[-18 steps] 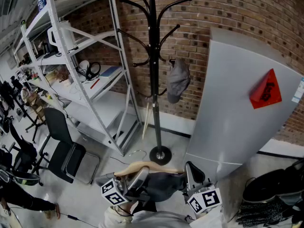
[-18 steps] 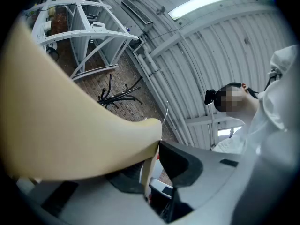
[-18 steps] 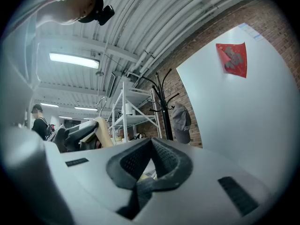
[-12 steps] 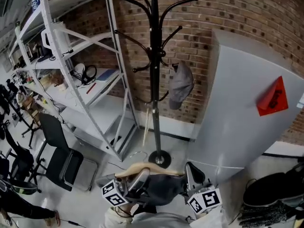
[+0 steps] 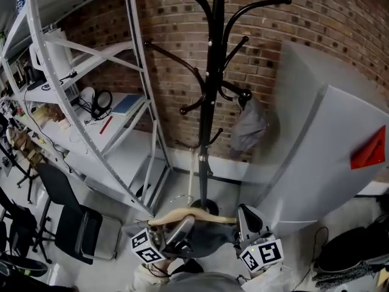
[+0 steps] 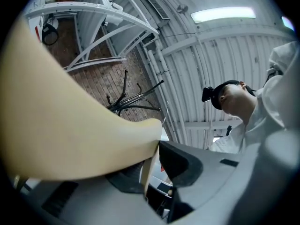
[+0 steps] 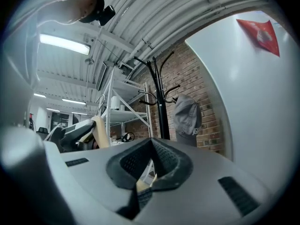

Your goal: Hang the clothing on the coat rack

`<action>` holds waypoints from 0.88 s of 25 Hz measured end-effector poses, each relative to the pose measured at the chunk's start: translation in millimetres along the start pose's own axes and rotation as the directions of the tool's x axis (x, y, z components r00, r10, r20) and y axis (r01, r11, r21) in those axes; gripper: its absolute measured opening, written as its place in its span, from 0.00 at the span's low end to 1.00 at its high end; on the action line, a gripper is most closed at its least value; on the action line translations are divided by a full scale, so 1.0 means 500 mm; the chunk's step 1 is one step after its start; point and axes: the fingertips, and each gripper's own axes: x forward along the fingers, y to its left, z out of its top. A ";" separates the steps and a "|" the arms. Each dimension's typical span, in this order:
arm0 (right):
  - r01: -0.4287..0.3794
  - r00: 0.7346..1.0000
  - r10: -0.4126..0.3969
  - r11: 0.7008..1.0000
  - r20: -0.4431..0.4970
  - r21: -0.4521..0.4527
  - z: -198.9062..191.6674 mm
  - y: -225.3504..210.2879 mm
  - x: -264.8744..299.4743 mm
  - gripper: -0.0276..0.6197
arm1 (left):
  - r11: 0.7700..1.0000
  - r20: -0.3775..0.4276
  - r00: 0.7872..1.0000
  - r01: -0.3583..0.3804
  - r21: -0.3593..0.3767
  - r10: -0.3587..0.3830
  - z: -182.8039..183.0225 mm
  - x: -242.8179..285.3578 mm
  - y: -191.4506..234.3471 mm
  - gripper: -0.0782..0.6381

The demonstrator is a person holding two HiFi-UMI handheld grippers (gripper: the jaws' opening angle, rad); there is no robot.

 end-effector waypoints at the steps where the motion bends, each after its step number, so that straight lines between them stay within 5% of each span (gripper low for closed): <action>1: 0.005 1.000 -0.005 1.000 -0.003 -0.001 0.000 0.004 0.023 0.08 | 1.000 -0.002 1.000 0.004 -0.004 -0.004 0.016 0.002 0.017 0.24; 11: 0.092 0.996 -0.092 0.996 0.001 -0.010 -0.002 0.030 0.186 0.08 | 0.997 -0.057 0.996 0.064 -0.048 -0.067 0.119 0.023 0.161 0.25; 22: 0.145 0.989 -0.144 0.989 0.024 -0.025 0.014 0.026 0.242 0.08 | 0.992 -0.082 0.991 0.104 -0.067 -0.109 0.168 0.077 0.237 0.25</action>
